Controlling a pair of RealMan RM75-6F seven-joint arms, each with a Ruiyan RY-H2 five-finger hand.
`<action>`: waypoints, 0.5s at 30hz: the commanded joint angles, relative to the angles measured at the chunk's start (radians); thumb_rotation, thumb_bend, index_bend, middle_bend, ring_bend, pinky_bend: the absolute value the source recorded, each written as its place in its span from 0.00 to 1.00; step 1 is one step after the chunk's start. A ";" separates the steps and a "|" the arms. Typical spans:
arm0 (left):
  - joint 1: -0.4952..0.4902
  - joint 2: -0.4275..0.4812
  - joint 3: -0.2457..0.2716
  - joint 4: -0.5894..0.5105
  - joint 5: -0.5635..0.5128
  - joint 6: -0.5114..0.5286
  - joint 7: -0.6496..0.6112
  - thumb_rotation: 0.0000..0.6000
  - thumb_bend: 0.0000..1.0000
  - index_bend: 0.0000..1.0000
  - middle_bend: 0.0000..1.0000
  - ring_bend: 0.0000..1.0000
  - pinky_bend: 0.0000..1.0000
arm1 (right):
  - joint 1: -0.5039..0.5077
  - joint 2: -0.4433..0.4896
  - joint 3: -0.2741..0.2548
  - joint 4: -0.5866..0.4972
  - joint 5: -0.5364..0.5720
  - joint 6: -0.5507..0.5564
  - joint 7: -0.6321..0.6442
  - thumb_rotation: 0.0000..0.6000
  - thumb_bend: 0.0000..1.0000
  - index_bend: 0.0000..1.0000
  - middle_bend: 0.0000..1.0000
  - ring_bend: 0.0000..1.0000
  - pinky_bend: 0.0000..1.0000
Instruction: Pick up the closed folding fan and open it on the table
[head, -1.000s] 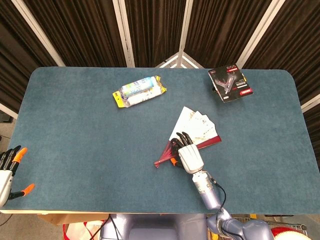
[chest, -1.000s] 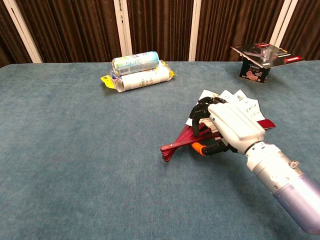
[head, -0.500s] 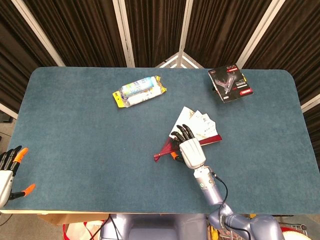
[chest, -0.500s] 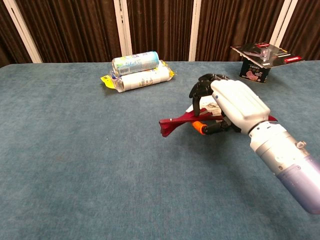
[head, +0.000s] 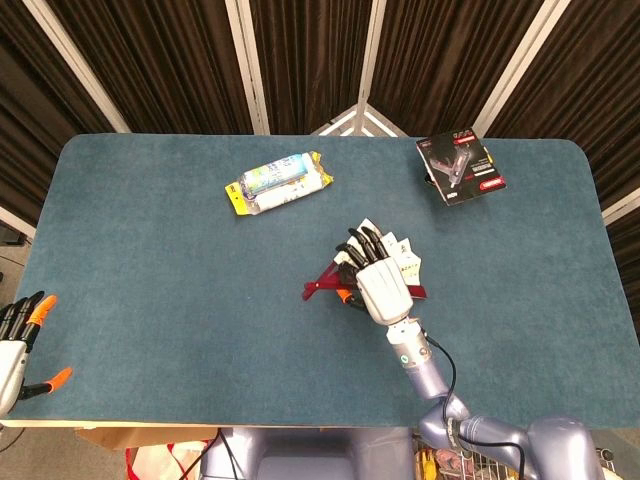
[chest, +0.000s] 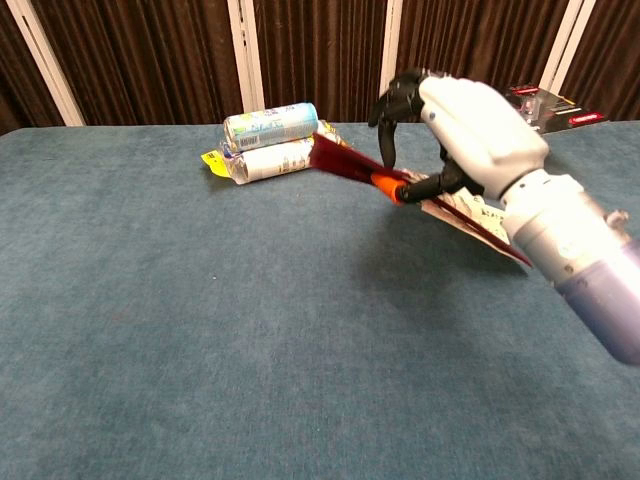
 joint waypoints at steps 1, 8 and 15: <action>-0.003 -0.001 -0.004 -0.003 -0.002 0.000 0.000 1.00 0.00 0.00 0.00 0.00 0.00 | 0.024 0.038 0.035 -0.063 0.012 -0.016 -0.041 1.00 0.76 0.81 0.36 0.15 0.14; -0.020 0.012 -0.031 -0.039 -0.023 -0.007 0.011 1.00 0.00 0.00 0.00 0.00 0.00 | 0.062 0.089 0.086 -0.146 0.027 -0.043 -0.094 1.00 0.76 0.81 0.36 0.15 0.14; -0.068 0.039 -0.086 -0.100 -0.033 -0.021 0.020 1.00 0.00 0.00 0.00 0.00 0.00 | 0.095 0.136 0.133 -0.201 0.045 -0.063 -0.130 1.00 0.76 0.81 0.36 0.15 0.14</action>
